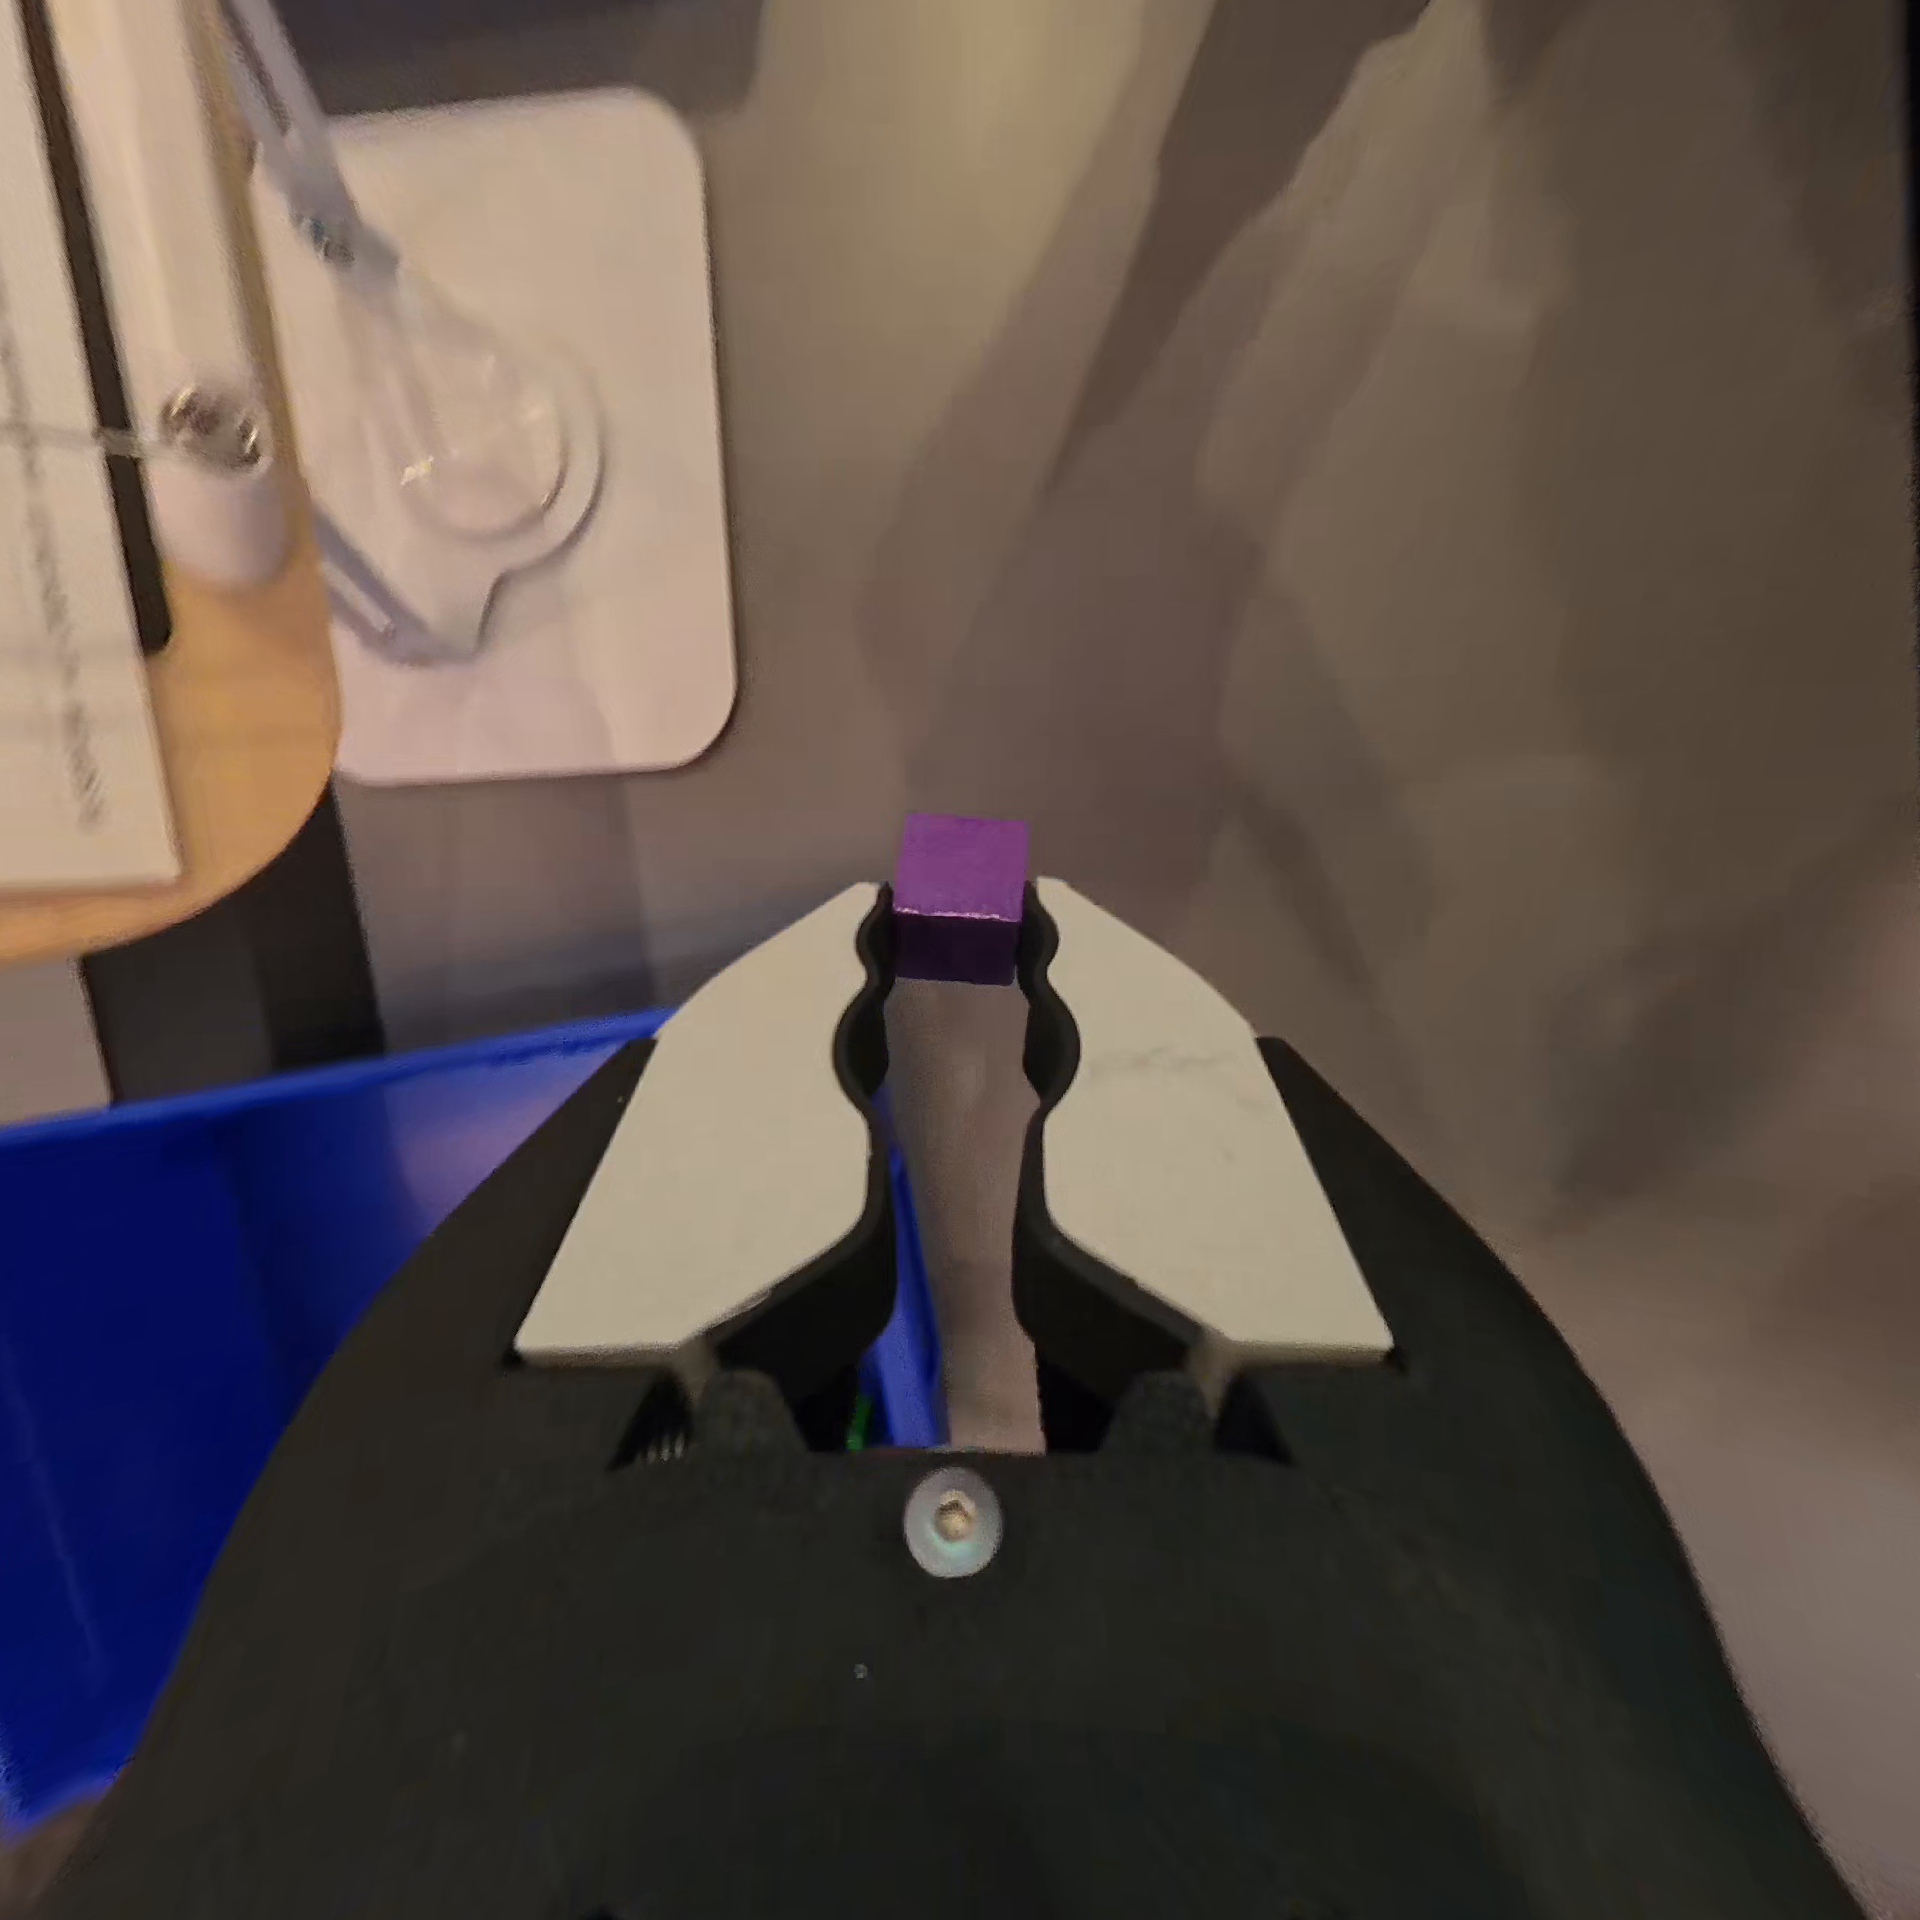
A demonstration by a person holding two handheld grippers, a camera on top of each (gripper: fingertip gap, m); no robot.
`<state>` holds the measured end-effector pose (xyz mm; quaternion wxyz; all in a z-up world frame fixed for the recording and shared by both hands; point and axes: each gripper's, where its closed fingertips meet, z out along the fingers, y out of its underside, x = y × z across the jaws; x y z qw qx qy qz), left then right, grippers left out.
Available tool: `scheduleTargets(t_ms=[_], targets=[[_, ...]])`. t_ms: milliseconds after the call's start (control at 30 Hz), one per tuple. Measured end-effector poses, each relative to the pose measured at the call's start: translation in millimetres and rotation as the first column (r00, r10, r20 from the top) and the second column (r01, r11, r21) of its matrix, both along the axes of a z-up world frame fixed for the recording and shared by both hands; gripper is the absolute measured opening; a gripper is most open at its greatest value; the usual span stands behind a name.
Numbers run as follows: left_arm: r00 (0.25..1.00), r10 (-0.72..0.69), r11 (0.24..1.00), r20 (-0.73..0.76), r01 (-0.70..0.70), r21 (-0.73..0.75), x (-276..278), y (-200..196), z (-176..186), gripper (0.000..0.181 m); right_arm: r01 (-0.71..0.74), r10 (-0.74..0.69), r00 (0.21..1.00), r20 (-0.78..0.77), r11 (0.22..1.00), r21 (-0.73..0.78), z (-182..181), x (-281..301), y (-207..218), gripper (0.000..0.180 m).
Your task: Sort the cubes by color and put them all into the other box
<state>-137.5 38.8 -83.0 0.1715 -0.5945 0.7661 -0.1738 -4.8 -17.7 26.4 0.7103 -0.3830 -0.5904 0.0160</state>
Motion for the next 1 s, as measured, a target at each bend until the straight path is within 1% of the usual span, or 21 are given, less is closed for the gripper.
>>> scheduleTargets(t_ms=[100, 200, 367, 467, 567, 700, 833, 1000], targets=[[0.989, -0.053, 0.992, 0.138, 0.068, -0.105, 26, -27, 6, 0.022, -0.003, -0.003, 0.998, 0.064, 0.996, 0.092, -26, -29, -10, 0.046], [0.965, -0.079, 0.974, 0.251, 0.128, -0.186, 47, -46, 9, 0.022, 0.0, -0.013, 0.997, 0.078, 0.987, 0.162, -42, -46, -17, 0.047], [0.927, -0.113, 0.933, 0.356, 0.222, -0.284, 70, -69, 13, 0.022, 0.02, -0.059, 0.987, 0.147, 0.966, 0.256, -70, -60, -18, 0.048], [0.914, -0.124, 0.906, 0.387, 0.263, -0.332, 77, -77, 15, 0.022, 0.031, -0.088, 0.979, 0.185, 0.956, 0.293, -82, -63, -15, 0.049], [0.91, -0.131, 0.888, 0.394, 0.284, -0.361, 82, -81, 14, 0.022, 0.024, -0.089, 0.978, 0.191, 0.948, 0.319, -87, -65, -17, 0.047], [0.905, -0.139, 0.864, 0.403, 0.31, -0.397, 89, -86, 11, 0.022, 0.036, -0.107, 0.976, 0.189, 0.938, 0.345, -88, -66, -18, 0.039], [0.9, -0.145, 0.844, 0.411, 0.33, -0.424, 91, -89, 9, 0.022, 0.033, -0.109, 0.975, 0.191, 0.932, 0.36, -88, -64, -19, 0.023], [0.893, -0.146, 0.828, 0.427, 0.346, -0.442, 92, -91, 10, 0.022, 0.029, -0.102, 0.975, 0.199, 0.94, 0.339, -87, -63, -21, 0.023]])
